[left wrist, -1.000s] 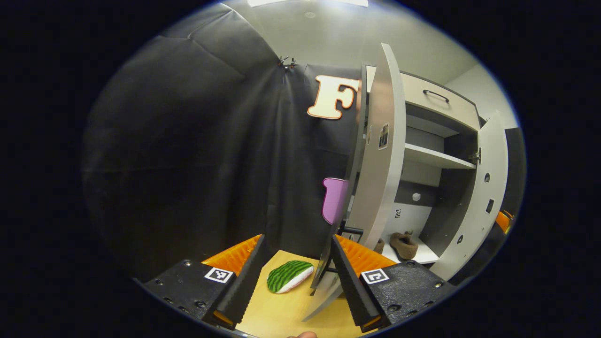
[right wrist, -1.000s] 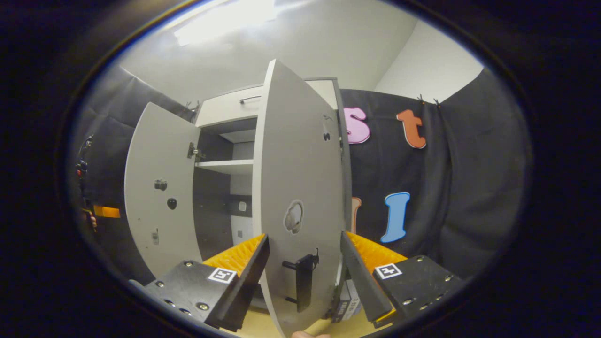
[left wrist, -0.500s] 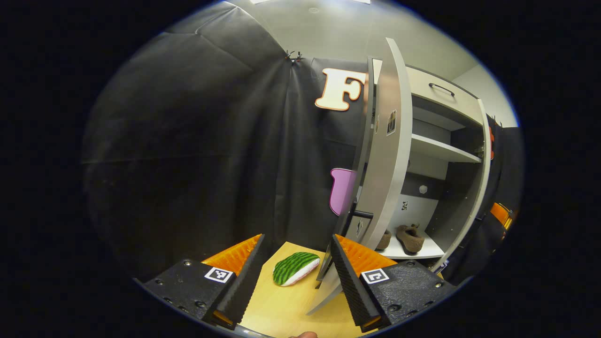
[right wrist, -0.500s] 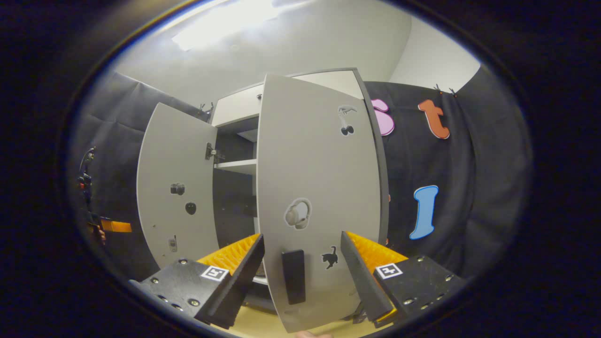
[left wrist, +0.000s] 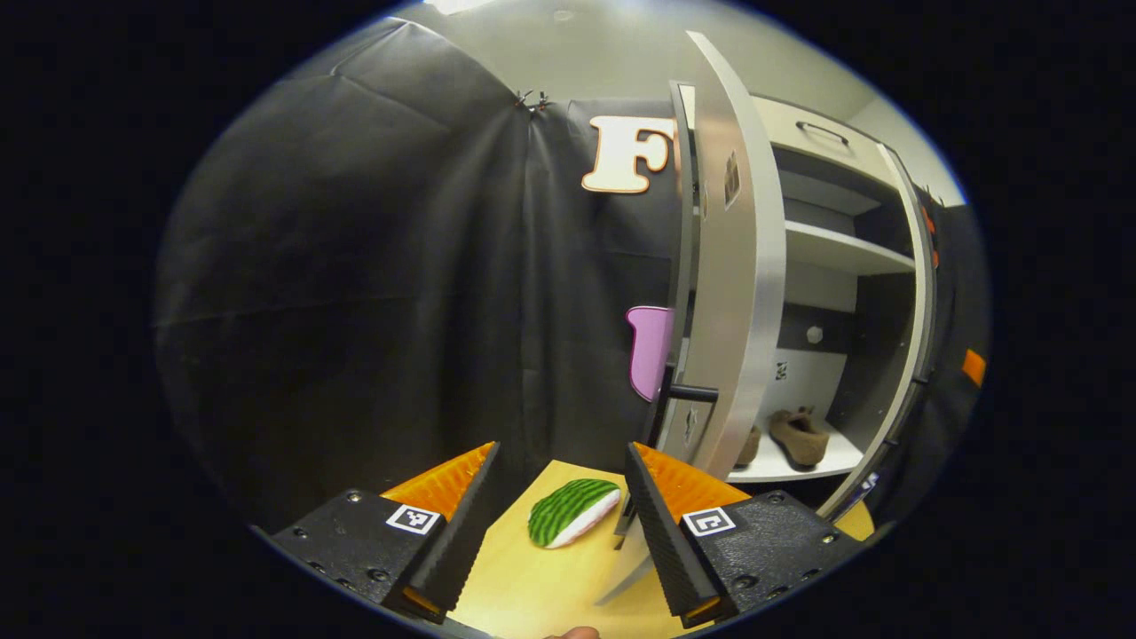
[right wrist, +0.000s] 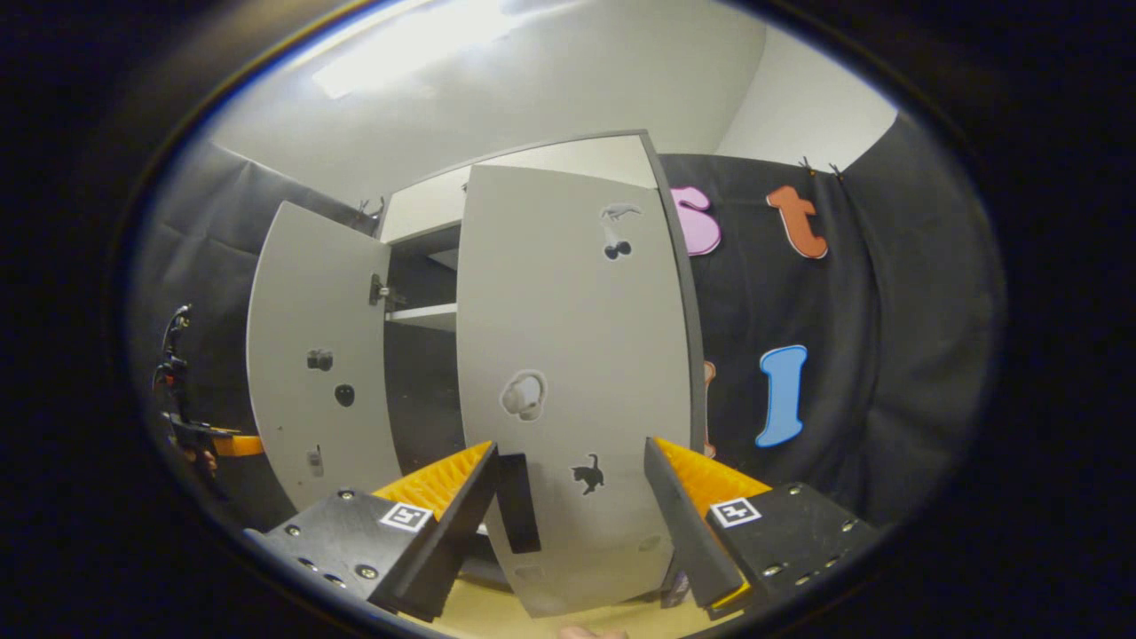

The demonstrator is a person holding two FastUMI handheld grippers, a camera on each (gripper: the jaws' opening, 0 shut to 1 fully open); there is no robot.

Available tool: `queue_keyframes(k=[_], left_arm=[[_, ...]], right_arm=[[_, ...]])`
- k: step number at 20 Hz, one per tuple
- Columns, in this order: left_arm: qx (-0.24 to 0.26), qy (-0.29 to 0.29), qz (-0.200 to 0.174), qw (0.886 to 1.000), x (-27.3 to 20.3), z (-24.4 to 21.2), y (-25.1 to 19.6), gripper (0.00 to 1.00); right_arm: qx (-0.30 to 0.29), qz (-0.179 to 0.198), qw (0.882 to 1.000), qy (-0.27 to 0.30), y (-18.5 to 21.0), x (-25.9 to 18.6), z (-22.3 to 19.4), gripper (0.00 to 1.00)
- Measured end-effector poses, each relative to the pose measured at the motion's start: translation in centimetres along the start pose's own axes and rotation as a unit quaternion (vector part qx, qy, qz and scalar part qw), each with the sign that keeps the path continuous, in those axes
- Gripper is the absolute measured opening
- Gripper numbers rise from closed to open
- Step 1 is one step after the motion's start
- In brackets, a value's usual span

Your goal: Grab one shoe with the right hand and put it into the shoe cabinet, grab the other shoe with the left hand and put it into the shoe cabinet; then close the right door with the right hand and the left door with the left hand.

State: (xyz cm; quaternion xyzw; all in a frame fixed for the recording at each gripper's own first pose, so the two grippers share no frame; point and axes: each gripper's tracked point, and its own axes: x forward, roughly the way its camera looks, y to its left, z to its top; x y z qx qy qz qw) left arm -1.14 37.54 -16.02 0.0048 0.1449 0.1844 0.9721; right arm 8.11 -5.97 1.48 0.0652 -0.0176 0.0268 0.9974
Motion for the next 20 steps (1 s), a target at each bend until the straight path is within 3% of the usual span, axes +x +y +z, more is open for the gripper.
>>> queue_keyframes(k=[1,4,5,6,8,9,10,18,19,20], left_arm=[[0.005,0.002,0.002,1.000,0.1,-0.3,0.0,0.79],[0.009,0.002,0.006,1.000,0.8,-0.6,0.0,0.79],[0.010,0.002,0.014,1.000,1.2,-0.9,0.5,0.84],[0.009,0.004,0.019,1.000,1.6,-1.1,0.6,0.79],[0.004,0.009,0.017,1.000,2.1,-1.5,0.4,0.79],[0.005,0.008,0.021,1.000,2.4,-1.7,0.8,0.90],[0.004,0.010,0.023,1.000,2.5,-2.0,1.0,0.84],[-0.015,0.025,-0.007,1.000,3.2,-3.3,0.7,0.84],[-0.020,0.025,-0.006,0.999,3.2,-3.4,0.7,0.78],[-0.024,0.024,-0.004,0.999,3.1,-3.3,0.7,0.82]], right_arm=[[0.004,-0.003,1.000,0.001,-0.2,-0.1,0.0,0.98],[0.013,-0.009,1.000,0.005,-0.9,-0.5,-0.3,0.98],[0.014,-0.010,1.000,0.006,-1.0,-0.7,-0.4,0.98],[0.014,-0.011,1.000,0.009,-1.2,-0.8,-0.5,0.98],[0.013,-0.012,1.000,0.015,-1.4,-1.0,-1.0,0.98],[0.013,-0.012,1.000,0.017,-1.5,-1.1,-1.1,0.98],[0.013,-0.012,1.000,0.019,-1.6,-1.2,-1.2,0.98],[0.021,-0.002,0.999,0.025,-1.5,-1.5,-1.6,0.98],[0.019,0.000,1.000,0.025,-1.4,-1.4,-1.5,0.98],[0.016,0.001,1.000,0.025,-1.4,-1.4,-1.5,0.98]])
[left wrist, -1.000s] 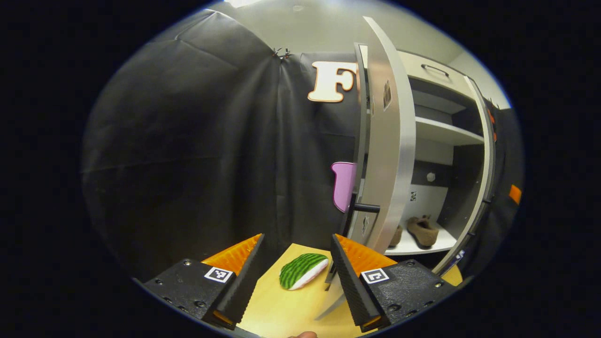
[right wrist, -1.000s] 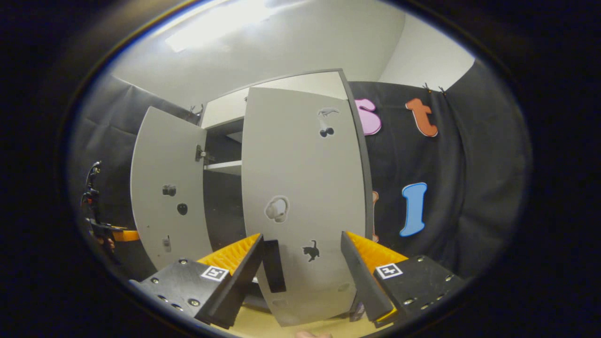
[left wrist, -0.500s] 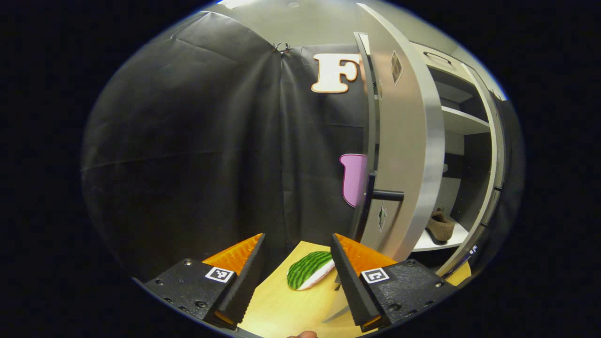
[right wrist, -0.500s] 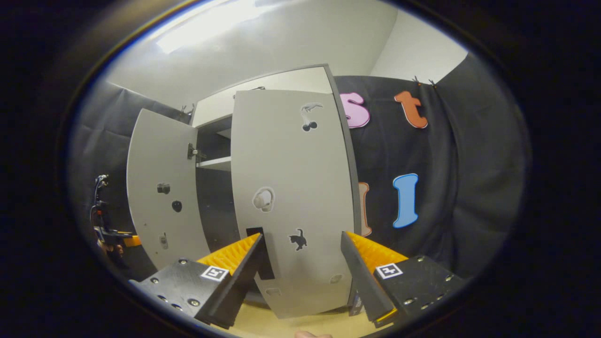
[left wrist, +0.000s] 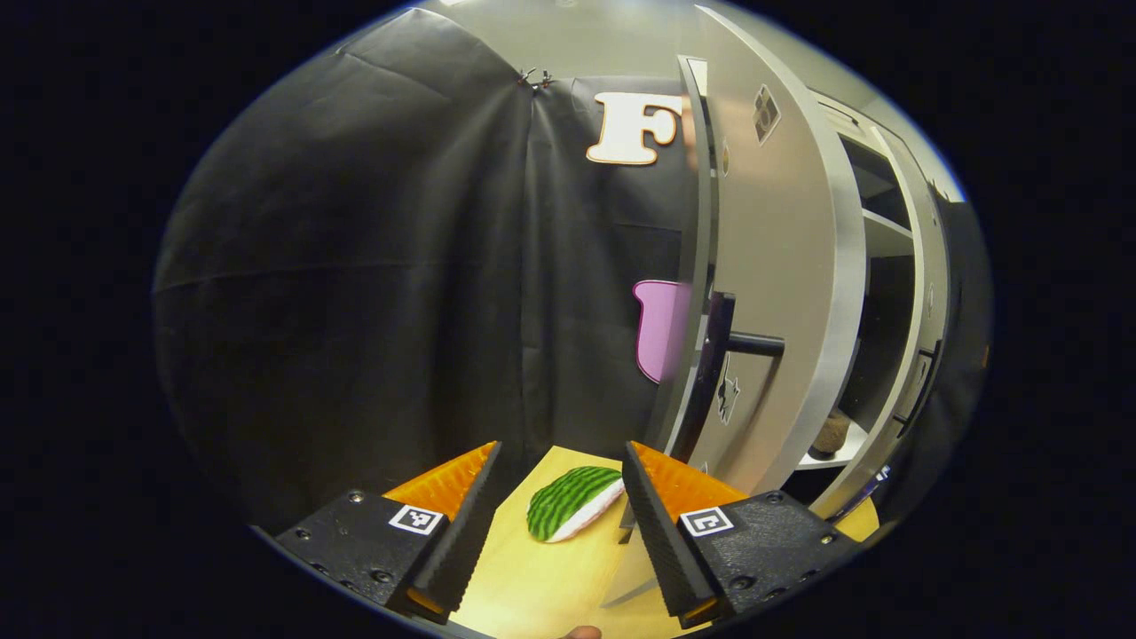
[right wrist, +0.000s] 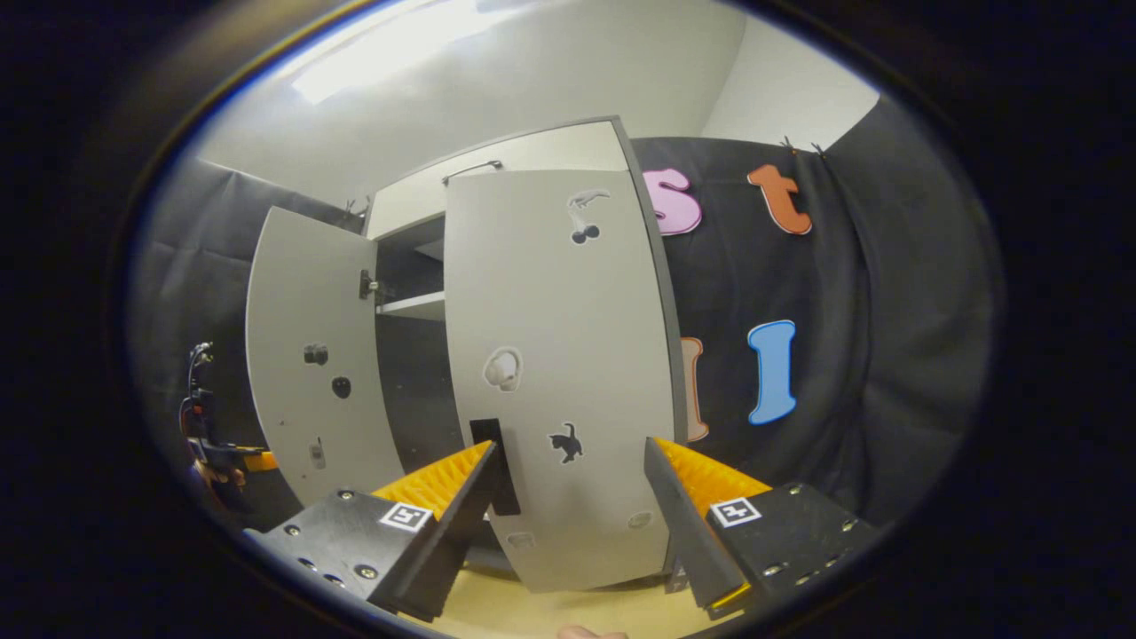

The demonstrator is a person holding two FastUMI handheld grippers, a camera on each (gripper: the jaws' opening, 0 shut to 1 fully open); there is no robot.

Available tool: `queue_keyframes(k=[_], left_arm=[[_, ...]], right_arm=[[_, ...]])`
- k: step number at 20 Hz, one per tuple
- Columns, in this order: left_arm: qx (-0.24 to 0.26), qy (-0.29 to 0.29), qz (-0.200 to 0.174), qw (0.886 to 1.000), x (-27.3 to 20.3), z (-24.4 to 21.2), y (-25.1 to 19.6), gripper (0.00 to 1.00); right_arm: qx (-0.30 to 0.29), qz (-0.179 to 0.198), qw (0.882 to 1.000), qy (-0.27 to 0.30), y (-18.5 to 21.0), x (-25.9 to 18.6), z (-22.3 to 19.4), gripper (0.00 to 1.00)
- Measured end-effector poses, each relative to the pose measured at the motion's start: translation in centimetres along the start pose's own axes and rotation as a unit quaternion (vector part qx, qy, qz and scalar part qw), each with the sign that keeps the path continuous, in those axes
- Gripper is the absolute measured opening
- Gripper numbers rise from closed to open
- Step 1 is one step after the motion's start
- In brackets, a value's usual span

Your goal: Grab one shoe with the right hand and put it into the shoe cabinet, grab the other shoe with the left hand and put it into the shoe cabinet; then close the right door with the right hand and the left door with the left hand.

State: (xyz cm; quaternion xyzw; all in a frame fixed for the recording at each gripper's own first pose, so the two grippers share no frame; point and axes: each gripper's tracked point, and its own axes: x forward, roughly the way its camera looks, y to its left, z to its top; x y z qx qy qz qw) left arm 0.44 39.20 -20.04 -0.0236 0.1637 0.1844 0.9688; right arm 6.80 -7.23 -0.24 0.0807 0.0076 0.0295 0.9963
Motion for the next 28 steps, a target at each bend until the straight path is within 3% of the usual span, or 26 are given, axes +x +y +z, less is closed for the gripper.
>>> queue_keyframes(k=[1,3,7,12,20,28], left_arm=[[-0.002,-0.001,0.000,1.000,0.0,0.0,-0.1,0.77],[-0.006,0.000,-0.004,1.000,0.0,-0.2,-0.4,0.82],[0.003,-0.005,-0.024,1.000,-0.4,-0.2,-1.4,0.82],[-0.003,0.003,-0.084,0.996,-1.0,-0.9,-5.1,0.82],[-0.003,0.012,-0.148,0.989,-1.4,-1.6,-10.3,0.82],[0.007,0.026,-0.224,0.974,0.6,-3.0,-18.4,0.82]], right_arm=[[-0.002,0.000,1.000,0.000,-0.1,0.0,0.1,0.98],[0.000,0.001,1.000,0.001,-0.1,0.1,-0.1,0.96],[0.008,0.002,1.000,0.002,0.0,0.2,-0.4,0.96],[0.016,0.009,1.000,0.002,0.9,0.8,-0.7,0.98],[0.024,0.005,1.000,0.004,0.8,0.8,-1.2,0.96],[0.027,-0.035,0.999,0.006,-2.4,-0.5,-1.5,0.98]])
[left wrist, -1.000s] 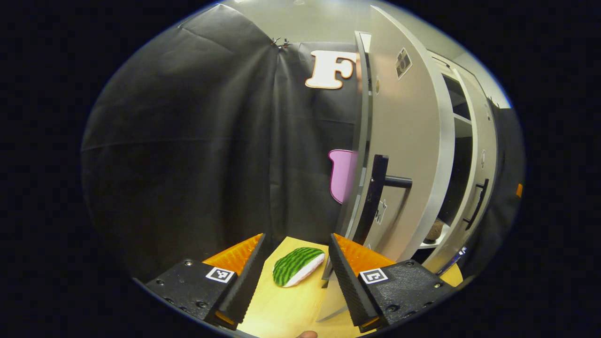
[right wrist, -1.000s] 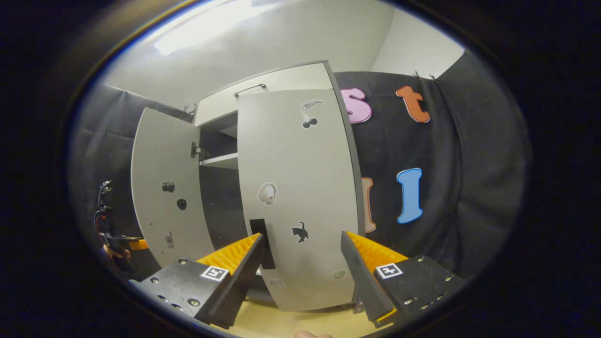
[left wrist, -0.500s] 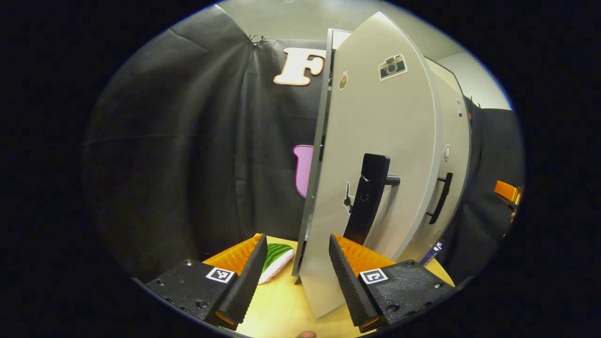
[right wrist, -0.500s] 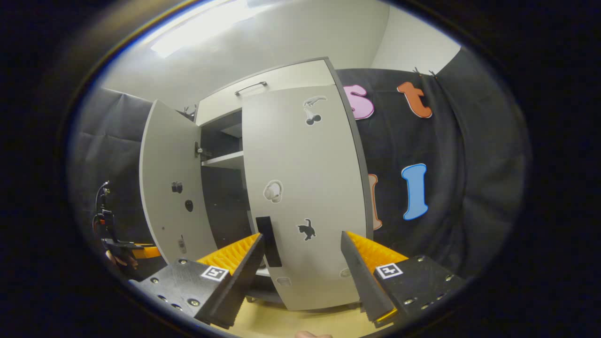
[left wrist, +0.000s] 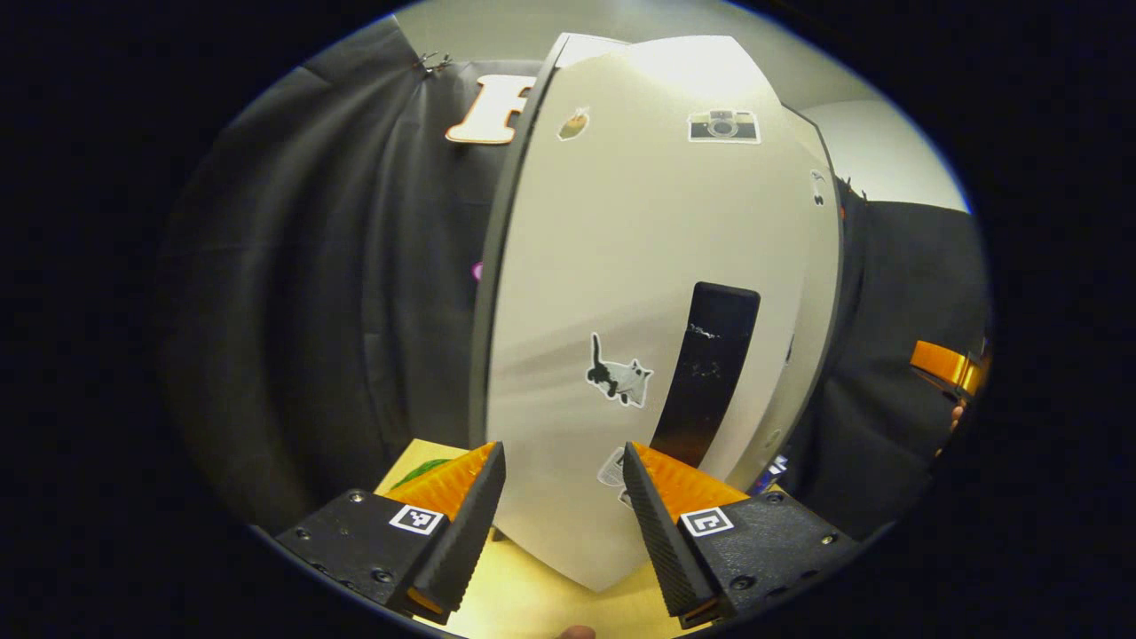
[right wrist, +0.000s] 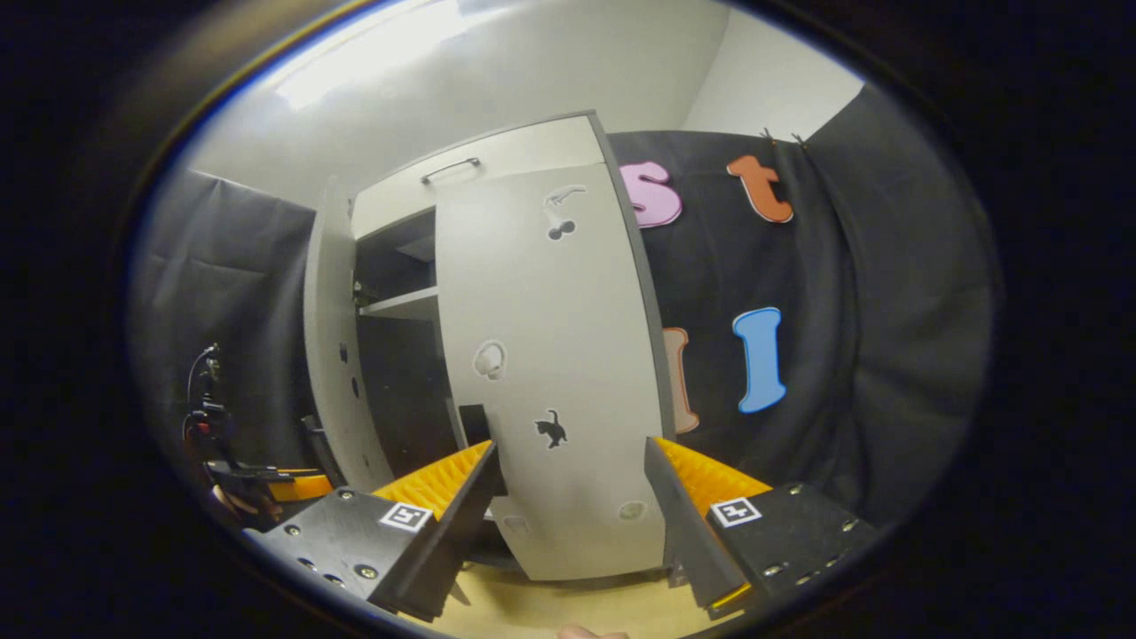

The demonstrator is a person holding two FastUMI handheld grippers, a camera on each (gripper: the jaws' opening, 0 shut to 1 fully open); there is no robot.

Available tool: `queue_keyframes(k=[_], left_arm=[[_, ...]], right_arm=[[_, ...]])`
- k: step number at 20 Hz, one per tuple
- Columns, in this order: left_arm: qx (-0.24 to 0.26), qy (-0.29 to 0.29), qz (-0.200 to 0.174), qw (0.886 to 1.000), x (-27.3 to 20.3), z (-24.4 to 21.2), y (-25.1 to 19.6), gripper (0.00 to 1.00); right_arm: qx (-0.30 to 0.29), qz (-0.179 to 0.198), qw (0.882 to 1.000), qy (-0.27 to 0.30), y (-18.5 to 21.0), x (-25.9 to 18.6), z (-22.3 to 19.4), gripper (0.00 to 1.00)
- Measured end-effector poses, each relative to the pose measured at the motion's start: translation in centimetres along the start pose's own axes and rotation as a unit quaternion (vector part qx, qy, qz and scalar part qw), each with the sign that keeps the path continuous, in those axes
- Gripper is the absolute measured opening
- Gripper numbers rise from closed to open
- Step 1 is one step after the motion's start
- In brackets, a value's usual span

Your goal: Grab one shoe with the right hand and put it into the shoe cabinet, grab the other shoe with the left hand and put it into the shoe cabinet; then close the right door with the right hand and the left door with the left hand.

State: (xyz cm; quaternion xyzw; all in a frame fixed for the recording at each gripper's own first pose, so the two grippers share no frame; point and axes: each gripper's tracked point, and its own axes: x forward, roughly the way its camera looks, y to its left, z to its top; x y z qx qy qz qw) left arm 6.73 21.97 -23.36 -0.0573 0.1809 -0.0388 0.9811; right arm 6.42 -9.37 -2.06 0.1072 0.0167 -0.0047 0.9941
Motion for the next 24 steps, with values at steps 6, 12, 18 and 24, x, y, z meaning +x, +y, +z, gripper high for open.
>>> queue_keyframes(k=[6,12,18,24], left_arm=[[0.024,0.005,-0.036,0.999,3.4,0.2,-3.2,0.82],[0.026,-0.010,-0.044,0.999,4.3,1.4,-4.3,0.82],[0.029,-0.022,-0.019,0.999,3.1,2.2,-3.3,0.82],[0.018,-0.043,-0.004,0.999,-0.8,4.3,-2.2,0.82]], right_arm=[[0.010,-0.034,0.999,0.013,-2.4,-1.8,-1.4,0.96],[0.009,-0.034,0.999,0.020,-2.2,-2.2,-2.1,0.98],[0.001,-0.009,1.000,0.016,0.4,-2.3,-2.1,0.96],[-0.014,0.003,1.000,0.004,2.5,-2.7,-1.3,0.98]])
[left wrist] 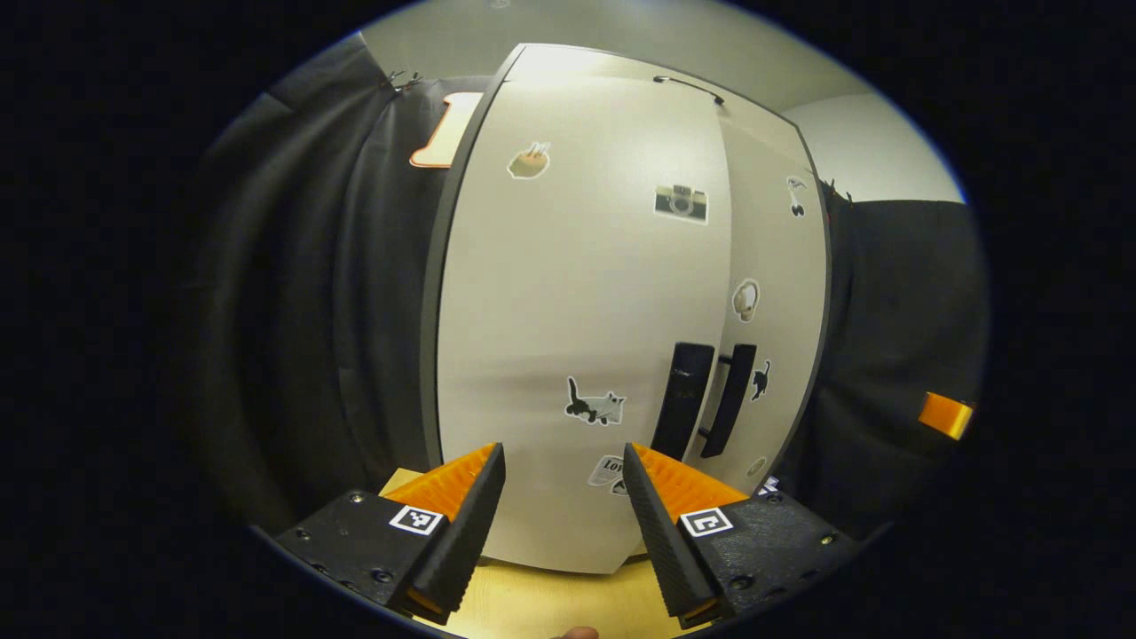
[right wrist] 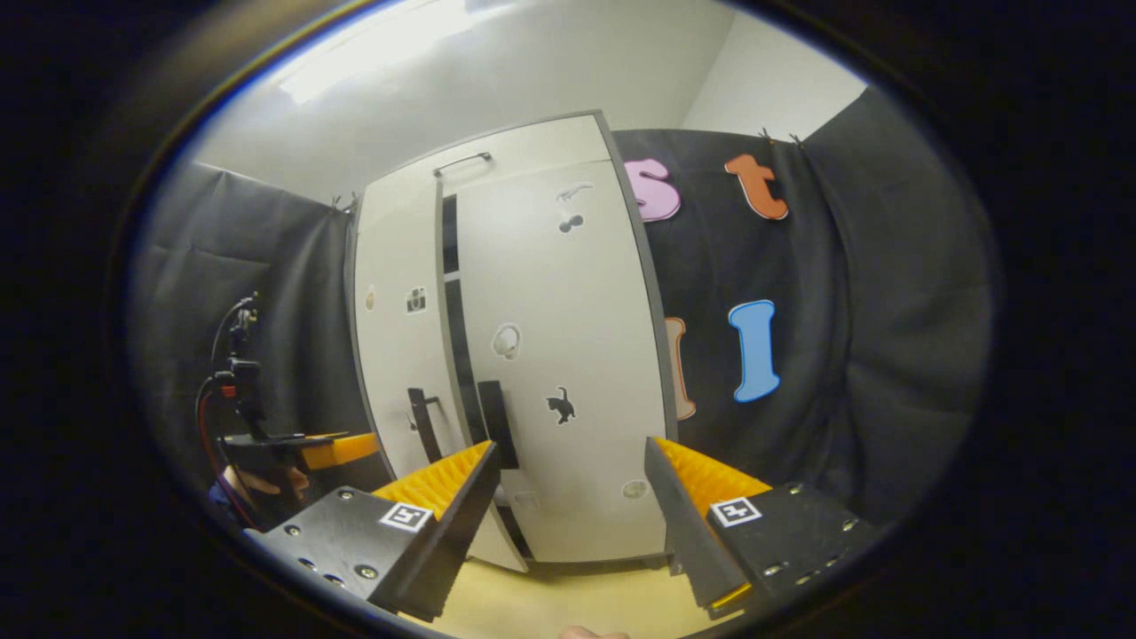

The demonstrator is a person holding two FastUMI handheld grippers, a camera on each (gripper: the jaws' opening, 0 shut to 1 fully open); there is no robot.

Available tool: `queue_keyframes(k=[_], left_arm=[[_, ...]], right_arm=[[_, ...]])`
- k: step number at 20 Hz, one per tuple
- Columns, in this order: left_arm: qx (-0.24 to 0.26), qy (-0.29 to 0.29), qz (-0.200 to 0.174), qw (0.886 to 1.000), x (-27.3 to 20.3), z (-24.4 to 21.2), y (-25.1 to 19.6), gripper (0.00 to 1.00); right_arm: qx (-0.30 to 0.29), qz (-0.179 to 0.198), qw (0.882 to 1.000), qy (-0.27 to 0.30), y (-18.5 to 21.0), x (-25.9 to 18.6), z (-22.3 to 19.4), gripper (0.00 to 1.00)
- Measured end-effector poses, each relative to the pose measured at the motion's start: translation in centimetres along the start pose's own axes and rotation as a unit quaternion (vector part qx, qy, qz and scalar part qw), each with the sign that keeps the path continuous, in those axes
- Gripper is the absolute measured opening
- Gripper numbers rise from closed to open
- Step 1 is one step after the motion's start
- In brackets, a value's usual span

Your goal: Grab one shoe with the right hand and put it into the shoe cabinet, grab the other shoe with the left hand and put it into the shoe cabinet; then close the right door with the right hand and the left door with the left hand.

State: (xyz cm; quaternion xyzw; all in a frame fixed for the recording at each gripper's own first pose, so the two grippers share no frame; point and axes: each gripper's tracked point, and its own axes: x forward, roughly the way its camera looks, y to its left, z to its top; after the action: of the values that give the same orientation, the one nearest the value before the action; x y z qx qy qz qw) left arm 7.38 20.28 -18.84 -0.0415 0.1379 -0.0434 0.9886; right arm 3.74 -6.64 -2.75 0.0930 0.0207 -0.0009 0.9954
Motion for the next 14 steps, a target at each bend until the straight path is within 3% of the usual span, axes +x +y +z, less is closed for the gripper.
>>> queue_keyframes(k=[5,13,14], left_arm=[[-0.017,-0.023,-0.022,0.999,-3.1,4.3,-1.7,0.82],[0.017,-0.074,-0.044,0.996,-7.5,11.3,-5.9,0.82],[0.024,-0.082,-0.043,0.995,-8.0,12.0,-6.3,0.87]], right_arm=[[-0.009,0.015,1.000,-0.009,2.2,0.2,1.3,0.98],[-0.046,0.041,0.997,-0.055,6.2,0.1,5.6,0.98],[-0.046,0.043,0.996,-0.064,6.8,0.1,6.6,0.98]])
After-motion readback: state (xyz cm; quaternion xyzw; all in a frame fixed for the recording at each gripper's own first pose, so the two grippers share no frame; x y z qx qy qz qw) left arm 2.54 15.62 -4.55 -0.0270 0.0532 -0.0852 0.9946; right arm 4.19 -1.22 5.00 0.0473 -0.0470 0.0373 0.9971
